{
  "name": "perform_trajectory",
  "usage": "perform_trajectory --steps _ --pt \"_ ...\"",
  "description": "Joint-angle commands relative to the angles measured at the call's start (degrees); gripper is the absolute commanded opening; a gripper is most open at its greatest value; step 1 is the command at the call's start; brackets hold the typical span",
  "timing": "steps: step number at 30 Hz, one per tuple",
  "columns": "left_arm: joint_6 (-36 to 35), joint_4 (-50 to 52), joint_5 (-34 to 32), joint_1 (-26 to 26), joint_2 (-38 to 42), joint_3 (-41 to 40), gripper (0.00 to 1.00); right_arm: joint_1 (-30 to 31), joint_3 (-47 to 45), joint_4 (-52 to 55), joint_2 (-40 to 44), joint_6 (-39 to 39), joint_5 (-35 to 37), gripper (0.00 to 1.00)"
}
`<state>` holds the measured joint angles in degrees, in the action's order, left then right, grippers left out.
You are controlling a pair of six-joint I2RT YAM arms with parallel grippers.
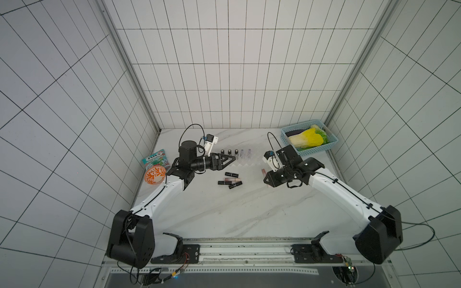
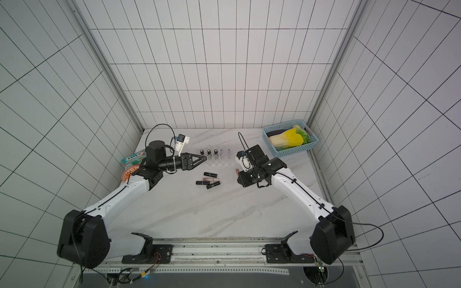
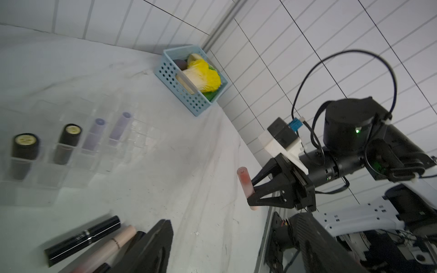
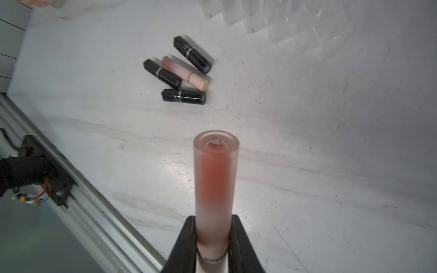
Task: Arrange the lipsticks in the organizer
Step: Pick up the lipstick at the center of the board.
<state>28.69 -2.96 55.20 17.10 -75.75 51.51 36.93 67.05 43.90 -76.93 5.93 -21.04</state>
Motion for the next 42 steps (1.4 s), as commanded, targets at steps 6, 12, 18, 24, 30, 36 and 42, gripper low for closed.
perform_trajectory --steps 6,12,18,24,30,36,42 --pt "-4.4 -2.2 6.1 8.7 -0.1 3.4 0.81 -0.6 0.7 -6.0 2.2 2.6 -23.1 0.21" --pt "-7.3 1.1 5.8 11.0 -3.2 5.3 0.74 -0.6 -0.8 -9.7 4.1 4.6 -28.6 0.21" --pt "-8.1 2.3 4.3 11.2 -5.2 6.0 0.69 -0.5 -1.8 -13.1 5.2 6.7 -33.6 0.22" --pt "-5.5 -1.0 4.8 11.3 -5.1 6.0 0.6 0.1 -2.5 -14.4 5.2 7.5 -34.7 0.23" --pt "-3.9 -2.9 6.8 12.2 -5.4 6.4 0.37 0.3 -3.1 -15.2 5.2 7.8 -34.6 0.23" --pt "-3.4 -3.2 7.7 12.6 -6.3 6.9 0.34 0.3 -3.3 -15.3 5.6 7.7 -34.6 0.23" --pt "-3.2 -3.4 8.8 12.6 -6.7 7.1 0.18 0.3 -3.5 -15.2 6.0 7.7 -34.4 0.23"
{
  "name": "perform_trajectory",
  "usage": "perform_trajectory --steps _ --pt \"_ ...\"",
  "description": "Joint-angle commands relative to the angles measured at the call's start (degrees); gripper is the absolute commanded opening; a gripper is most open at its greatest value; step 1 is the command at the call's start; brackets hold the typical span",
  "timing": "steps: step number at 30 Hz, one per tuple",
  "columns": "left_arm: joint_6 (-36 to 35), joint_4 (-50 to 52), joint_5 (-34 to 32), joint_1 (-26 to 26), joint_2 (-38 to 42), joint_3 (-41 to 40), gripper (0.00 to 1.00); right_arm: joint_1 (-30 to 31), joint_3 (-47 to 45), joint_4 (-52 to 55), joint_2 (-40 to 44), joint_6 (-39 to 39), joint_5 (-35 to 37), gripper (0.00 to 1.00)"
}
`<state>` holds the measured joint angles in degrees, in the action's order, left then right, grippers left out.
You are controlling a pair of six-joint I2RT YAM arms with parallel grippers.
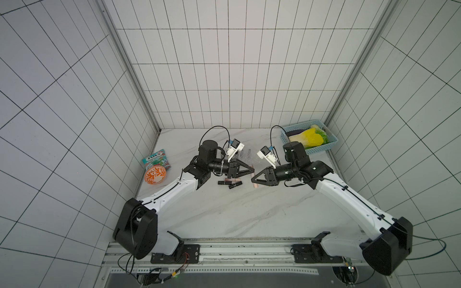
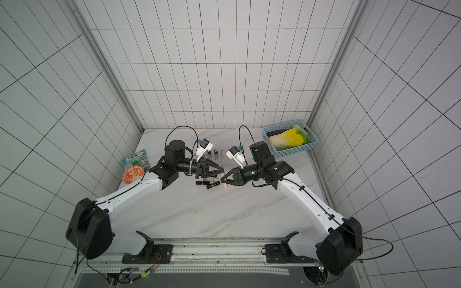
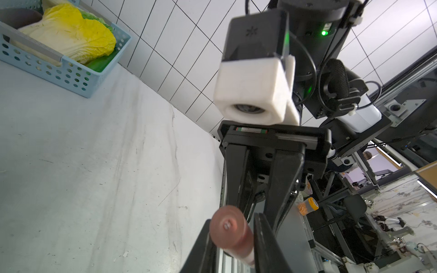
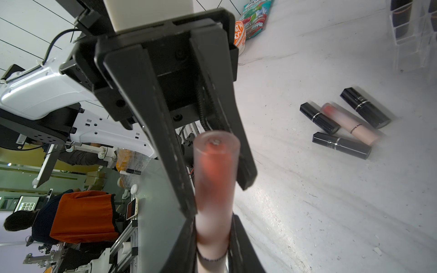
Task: Arrange the lipsticks in the organizer
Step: Pick up the lipstick at the center of the board.
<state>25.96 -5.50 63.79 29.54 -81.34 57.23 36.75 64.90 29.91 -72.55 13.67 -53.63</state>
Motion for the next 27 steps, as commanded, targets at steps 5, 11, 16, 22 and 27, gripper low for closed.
perform_trajectory --steps 5,11,16,22,27 --pt "-0.2 -0.9 -0.9 0.2 -1.4 1.4 0.15 -0.1 -1.4 -1.1 2.1 0.3 -1.0 0.32" --pt "-4.9 5.7 -7.2 0.0 -1.7 3.2 0.12 -2.2 -2.5 -1.0 5.7 1.3 2.3 0.53" --pt "-11.1 13.8 -21.7 -0.6 -0.1 4.4 0.11 -5.5 -4.0 -0.6 9.9 1.9 7.1 0.84" --pt "-18.5 14.5 -52.7 -0.8 2.7 2.9 0.11 -9.1 -7.6 -1.2 14.7 1.9 12.5 0.95" --pt "-22.3 6.5 -63.3 -2.7 -0.4 2.0 0.09 -10.6 -10.4 -2.7 15.9 1.9 13.2 0.95"
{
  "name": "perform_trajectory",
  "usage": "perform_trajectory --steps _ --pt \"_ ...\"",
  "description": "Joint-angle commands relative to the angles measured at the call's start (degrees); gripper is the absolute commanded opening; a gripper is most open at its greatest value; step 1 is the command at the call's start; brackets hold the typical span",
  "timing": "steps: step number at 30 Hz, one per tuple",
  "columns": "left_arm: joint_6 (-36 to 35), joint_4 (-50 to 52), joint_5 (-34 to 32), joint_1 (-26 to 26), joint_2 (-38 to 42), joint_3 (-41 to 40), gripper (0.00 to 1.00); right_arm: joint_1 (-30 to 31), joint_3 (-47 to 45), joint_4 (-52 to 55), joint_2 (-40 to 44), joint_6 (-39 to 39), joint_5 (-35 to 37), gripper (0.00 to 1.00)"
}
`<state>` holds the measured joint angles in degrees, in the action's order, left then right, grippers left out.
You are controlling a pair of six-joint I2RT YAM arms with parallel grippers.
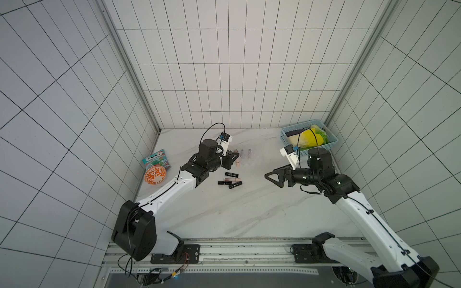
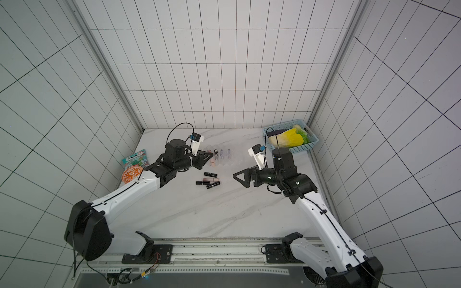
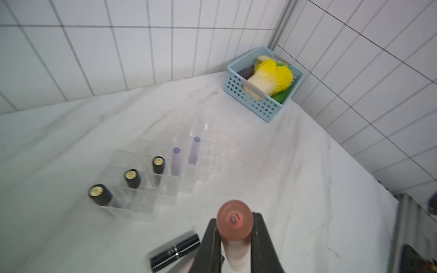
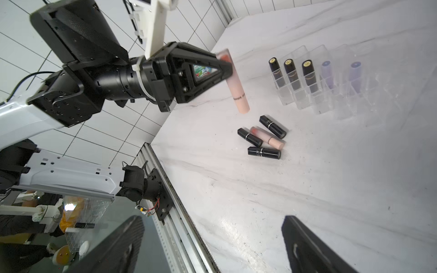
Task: Arrange the lipsticks in the organizer
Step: Pick up the lipstick at the center of the board, then place the lipstick in the storage box.
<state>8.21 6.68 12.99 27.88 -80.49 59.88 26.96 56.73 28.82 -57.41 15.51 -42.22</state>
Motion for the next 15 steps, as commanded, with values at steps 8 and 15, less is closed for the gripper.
perform_trajectory --steps 8,15 --pt "-6.7 -13.8 -16.2 -2.6 -11.8 2.7 0.08 -2.5 -4.8 -1.5 1.6 -1.3 1.7 0.95" --pt "-6.4 -14.9 -18.7 -2.7 -18.8 5.4 0.08 -3.5 -6.9 -1.2 4.4 -1.2 0.8 0.95"
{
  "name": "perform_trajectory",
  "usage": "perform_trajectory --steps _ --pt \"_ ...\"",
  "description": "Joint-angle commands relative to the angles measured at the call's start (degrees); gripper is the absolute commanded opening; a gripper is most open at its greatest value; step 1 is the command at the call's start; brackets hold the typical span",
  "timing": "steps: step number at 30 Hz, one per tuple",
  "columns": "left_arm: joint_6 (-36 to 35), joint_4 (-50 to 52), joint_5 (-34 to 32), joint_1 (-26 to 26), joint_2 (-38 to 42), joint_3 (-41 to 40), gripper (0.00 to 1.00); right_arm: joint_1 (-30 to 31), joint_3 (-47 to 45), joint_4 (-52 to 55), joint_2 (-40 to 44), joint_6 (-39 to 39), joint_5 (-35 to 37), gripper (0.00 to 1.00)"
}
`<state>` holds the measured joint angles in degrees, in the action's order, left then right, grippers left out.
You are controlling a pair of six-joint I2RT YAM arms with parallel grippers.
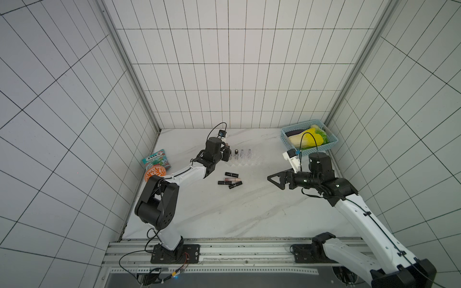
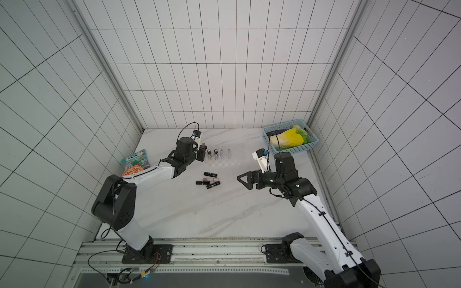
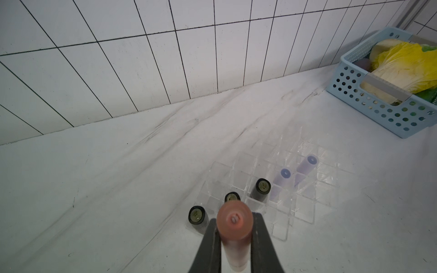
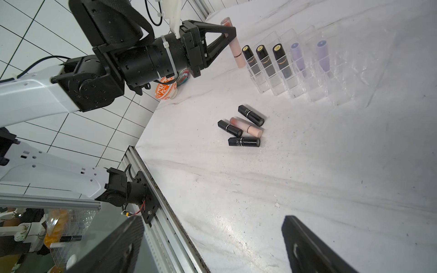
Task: Arrange the lipsticks in the organizer
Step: Place the lipstick in the storage box.
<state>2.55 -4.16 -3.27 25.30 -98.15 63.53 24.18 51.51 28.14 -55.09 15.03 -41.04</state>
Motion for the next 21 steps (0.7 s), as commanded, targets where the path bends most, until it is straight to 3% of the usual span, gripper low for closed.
perform_trajectory --steps 1,11,21 --pt "-0.8 -4.8 -2.7 -0.1 -1.6 1.7 0.08 -0.8 -1.8 -0.6 2.3 -0.6 -0.7 0.95" --pt "-2.2 -5.9 -2.9 -0.3 -6.0 4.8 0.08 -1.0 -2.5 -0.2 3.6 -0.3 -1.7 0.94" --pt "-1.4 -5.9 -2.7 -0.2 -5.6 2.8 0.08 -1.1 -3.2 -1.5 1.9 -0.3 -2.8 0.93"
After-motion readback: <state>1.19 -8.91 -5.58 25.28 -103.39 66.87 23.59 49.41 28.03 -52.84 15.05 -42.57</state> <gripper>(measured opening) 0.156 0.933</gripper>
